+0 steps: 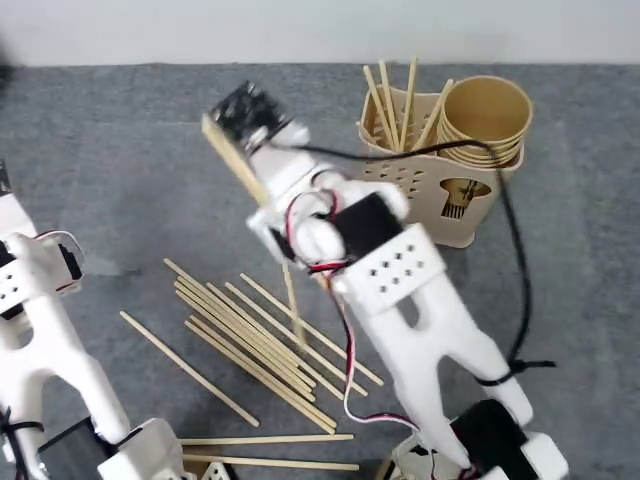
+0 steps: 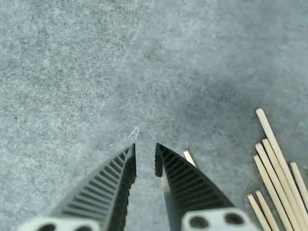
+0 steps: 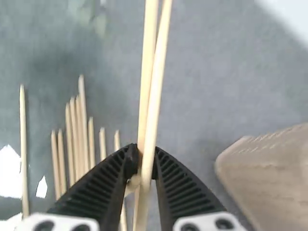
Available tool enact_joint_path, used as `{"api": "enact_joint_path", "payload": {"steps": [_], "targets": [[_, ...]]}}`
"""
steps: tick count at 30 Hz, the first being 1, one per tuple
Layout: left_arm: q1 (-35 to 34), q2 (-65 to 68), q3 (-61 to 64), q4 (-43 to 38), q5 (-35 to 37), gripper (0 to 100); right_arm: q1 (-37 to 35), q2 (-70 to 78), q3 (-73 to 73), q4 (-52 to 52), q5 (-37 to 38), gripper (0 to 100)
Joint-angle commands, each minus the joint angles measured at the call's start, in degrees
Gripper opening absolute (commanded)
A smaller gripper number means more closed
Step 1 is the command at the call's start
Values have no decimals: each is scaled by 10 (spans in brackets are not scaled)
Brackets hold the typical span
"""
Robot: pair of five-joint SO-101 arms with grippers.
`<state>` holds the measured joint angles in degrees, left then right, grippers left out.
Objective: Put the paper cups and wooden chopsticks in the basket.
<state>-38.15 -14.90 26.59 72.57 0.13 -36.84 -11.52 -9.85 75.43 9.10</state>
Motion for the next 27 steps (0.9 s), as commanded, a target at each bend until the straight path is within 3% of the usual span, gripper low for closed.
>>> {"api": "enact_joint_path", "payload": {"steps": [1,9,27], "targets": [[-2,-31,-26,2,-4,65,23,-30,-93,0,5,7],[-1,-31,-26,2,-4,65,65,-30,-175,-58,4,7],[-1,-31,-27,1,-4,65,211,40,-176,-327,1,8]]}}
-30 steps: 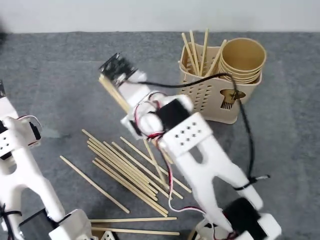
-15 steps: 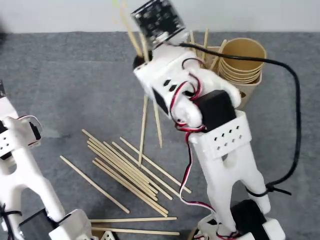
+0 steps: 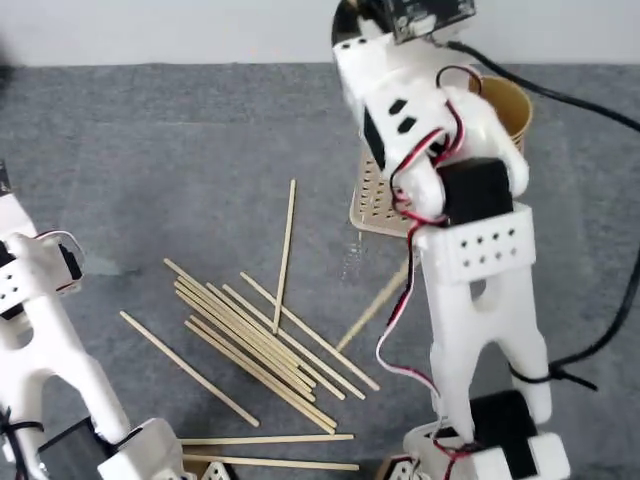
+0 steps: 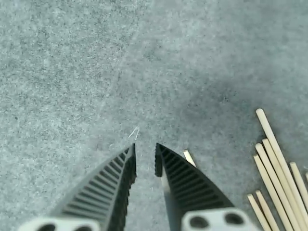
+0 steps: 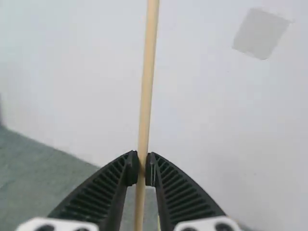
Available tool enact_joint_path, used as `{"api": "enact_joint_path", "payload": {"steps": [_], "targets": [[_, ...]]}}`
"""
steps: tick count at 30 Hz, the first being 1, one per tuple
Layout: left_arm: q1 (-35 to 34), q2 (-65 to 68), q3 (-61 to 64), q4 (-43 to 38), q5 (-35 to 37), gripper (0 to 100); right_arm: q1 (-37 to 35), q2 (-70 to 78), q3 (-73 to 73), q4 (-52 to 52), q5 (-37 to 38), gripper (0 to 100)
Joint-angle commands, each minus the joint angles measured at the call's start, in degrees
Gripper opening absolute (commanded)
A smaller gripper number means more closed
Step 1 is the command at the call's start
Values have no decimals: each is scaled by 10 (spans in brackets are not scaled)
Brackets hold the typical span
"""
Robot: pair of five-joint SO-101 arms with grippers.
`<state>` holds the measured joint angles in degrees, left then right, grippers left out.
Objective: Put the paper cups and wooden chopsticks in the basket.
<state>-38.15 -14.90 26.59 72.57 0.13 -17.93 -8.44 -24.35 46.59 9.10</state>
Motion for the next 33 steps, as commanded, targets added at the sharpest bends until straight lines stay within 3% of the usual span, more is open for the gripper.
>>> {"api": "enact_joint_path", "payload": {"steps": [1,12,19,24,26,29,33], "targets": [[-1,-31,-27,1,-4,65,26,18,-31,-48,1,8],[-1,-28,-26,-9,-4,65,75,102,-18,-58,-81,8],[-1,-28,-20,-11,-4,65,80,69,148,-213,-75,8],[-1,-28,-20,-11,-4,65,80,29,249,-264,-75,8],[-1,-28,-20,-11,-4,65,84,23,264,-268,-75,17],[-1,-28,-20,-10,-4,65,87,18,268,-258,-75,108],[-1,-31,-20,-8,-4,65,85,-10,235,-164,-75,151]]}}
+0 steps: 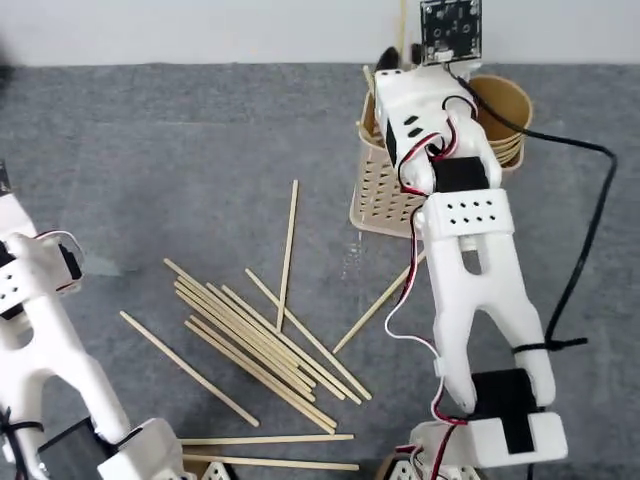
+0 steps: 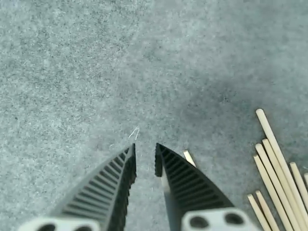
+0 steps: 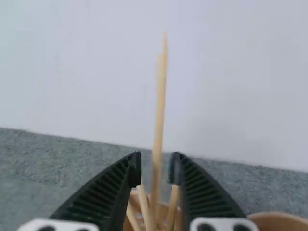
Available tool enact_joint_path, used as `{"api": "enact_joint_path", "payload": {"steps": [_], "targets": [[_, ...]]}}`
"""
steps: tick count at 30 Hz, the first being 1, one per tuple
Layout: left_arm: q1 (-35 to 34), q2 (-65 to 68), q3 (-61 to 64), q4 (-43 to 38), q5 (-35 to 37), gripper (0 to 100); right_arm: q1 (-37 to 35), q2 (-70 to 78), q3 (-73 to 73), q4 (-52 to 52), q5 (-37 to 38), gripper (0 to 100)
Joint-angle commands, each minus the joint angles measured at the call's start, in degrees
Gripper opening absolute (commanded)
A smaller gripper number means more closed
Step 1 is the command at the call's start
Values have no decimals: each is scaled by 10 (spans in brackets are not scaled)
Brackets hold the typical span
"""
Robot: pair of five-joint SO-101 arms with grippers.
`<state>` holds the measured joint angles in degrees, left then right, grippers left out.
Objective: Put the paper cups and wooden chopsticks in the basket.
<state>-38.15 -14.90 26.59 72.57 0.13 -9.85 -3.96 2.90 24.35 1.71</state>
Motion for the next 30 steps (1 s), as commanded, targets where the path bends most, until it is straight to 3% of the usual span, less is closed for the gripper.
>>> {"api": "enact_joint_path", "payload": {"steps": [1,10,19,25,30], "targets": [[-1,-31,-20,-8,-4,65,3,-69,-49,90,-1,141],[29,-32,-30,-6,-4,65,-13,-189,-78,330,-4,30],[187,-26,-29,34,1,66,-59,-270,-77,608,-1,9],[244,-25,-25,31,156,66,-55,-289,-77,737,-5,15],[316,9,-14,26,174,66,-36,-290,-73,785,-5,11]]}}
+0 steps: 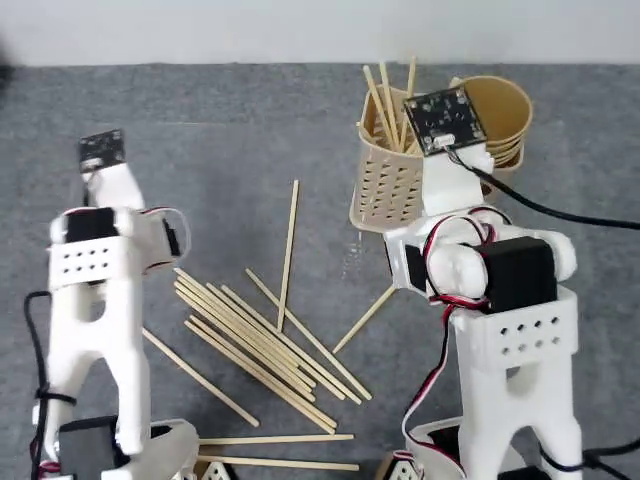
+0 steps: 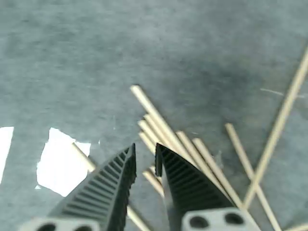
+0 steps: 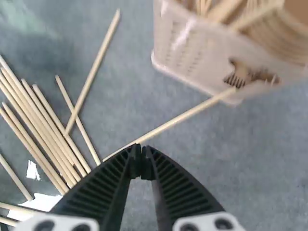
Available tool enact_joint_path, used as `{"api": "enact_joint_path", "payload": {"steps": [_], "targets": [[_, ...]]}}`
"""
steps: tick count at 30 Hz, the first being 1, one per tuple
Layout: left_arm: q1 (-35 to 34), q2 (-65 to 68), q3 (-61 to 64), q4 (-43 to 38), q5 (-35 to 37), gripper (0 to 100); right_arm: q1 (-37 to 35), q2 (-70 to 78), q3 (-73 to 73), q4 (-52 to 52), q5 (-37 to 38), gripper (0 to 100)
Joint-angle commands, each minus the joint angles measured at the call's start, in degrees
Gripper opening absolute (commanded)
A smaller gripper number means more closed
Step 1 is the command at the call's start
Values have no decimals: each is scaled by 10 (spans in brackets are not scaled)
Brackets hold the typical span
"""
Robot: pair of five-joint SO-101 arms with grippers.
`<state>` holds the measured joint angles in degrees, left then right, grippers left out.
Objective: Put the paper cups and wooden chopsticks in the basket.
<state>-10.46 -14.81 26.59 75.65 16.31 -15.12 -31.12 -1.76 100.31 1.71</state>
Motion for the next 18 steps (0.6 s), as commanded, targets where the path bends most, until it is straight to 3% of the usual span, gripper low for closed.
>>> {"api": "enact_joint_path", "payload": {"steps": [1,8,15,18], "targets": [[51,21,-14,-15,12,66,36,-21,-19,25,-5,11],[64,158,-18,-98,14,66,133,-81,43,18,18,13],[81,267,-18,-156,15,66,140,-170,98,16,51,15],[82,286,-32,-143,23,66,140,-186,99,16,52,15]]}}
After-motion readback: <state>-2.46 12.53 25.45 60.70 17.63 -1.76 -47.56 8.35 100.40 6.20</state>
